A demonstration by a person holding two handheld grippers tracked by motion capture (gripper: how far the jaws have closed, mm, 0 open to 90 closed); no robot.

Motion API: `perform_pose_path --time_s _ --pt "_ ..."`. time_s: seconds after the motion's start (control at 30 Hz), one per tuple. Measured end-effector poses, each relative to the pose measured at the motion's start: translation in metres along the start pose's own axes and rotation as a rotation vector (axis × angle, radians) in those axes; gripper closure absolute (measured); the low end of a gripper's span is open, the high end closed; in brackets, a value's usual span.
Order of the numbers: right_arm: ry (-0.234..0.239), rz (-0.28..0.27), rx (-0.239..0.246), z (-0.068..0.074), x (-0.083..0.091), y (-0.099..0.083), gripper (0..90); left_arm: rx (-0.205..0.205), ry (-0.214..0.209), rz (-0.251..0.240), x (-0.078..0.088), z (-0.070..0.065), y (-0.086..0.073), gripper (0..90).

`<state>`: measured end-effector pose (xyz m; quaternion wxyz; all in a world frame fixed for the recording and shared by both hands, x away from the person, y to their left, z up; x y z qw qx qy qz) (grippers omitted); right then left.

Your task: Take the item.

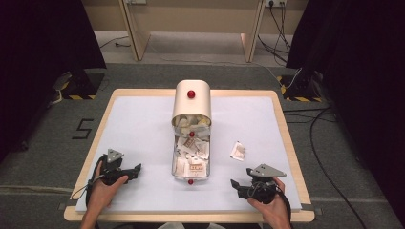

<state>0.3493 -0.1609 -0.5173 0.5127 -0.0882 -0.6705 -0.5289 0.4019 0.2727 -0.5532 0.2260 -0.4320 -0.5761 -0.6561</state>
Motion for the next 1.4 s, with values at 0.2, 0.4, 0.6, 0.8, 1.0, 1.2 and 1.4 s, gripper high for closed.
perform_pose_path --time_s 0.2,0.4,0.6,0.8,1.0,1.2,1.4 --pt "-0.008 0.040 0.019 0.001 -0.003 -0.007 24.6 0.000 0.001 0.000 0.000 0.000 0.000 12.3" --pt "-0.006 0.070 0.031 0.004 -0.006 -0.013 24.6 0.000 0.000 0.000 0.000 0.000 0.000 12.3" --pt "-0.005 0.115 0.038 0.003 -0.012 -0.019 24.5 0.000 0.000 0.000 0.000 0.000 0.000 12.3" --pt "-0.035 0.146 0.081 0.006 -0.015 -0.023 23.2 0.000 0.000 0.000 0.000 0.000 0.000 12.3" --pt "-0.047 0.146 0.099 0.007 -0.016 -0.024 22.0 0.000 0.000 0.000 0.000 0.000 0.000 12.3" --pt "-0.045 0.143 0.100 0.007 -0.017 -0.025 21.7 0.000 0.000 0.000 0.000 0.000 0.000 12.3" --pt "-0.043 0.142 0.101 0.007 -0.017 -0.025 21.4 0.000 0.001 0.000 0.000 0.000 0.000 12.3"
Point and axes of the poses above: each handheld gripper's, and its own axes: x roughly backward along the jaws, y roughly out of its top, z roughly to its left, the point moved 6 cm from there along -x, roughly forward along the jaws, and after that the axes turned 15 degrees about z, right-handed, at the moved point
